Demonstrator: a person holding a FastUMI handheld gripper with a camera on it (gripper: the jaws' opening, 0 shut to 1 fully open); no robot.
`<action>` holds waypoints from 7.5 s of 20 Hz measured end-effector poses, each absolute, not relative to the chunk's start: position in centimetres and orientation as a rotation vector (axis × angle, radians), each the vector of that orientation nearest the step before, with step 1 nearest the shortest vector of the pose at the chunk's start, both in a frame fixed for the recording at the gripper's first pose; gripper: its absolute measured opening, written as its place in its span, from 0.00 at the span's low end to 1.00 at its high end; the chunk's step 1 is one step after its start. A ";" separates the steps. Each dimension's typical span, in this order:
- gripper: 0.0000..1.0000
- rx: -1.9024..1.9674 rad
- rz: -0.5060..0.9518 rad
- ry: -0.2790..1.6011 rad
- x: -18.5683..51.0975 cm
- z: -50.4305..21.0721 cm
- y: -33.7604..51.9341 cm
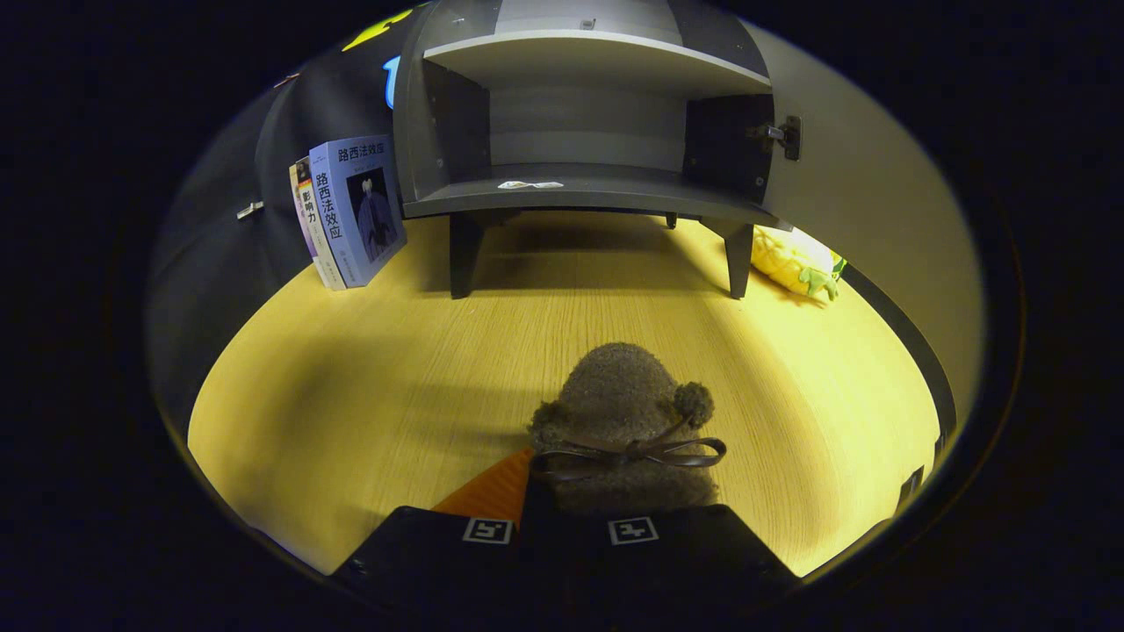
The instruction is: Open the shoe cabinet door, grab the shoes and put them into the shoe cabinet, then close the shoe cabinet door.
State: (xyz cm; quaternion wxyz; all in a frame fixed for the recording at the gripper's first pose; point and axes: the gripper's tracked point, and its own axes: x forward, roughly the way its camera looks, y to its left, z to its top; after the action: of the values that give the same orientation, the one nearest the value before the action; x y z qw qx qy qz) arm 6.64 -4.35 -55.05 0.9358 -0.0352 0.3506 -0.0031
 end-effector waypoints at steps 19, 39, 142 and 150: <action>0.05 -0.080 0.047 0.634 5.1 -40.1 -2.4; 0.05 -0.072 0.180 0.469 8.9 -20.2 -4.0; 0.97 0.025 0.049 0.070 -9.2 2.6 -20.9; 0.97 0.034 0.031 0.091 -7.7 1.7 -28.6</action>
State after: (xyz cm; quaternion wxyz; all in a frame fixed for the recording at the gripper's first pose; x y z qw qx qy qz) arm -7.72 -28.64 1.69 0.9987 0.0168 0.0454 0.0157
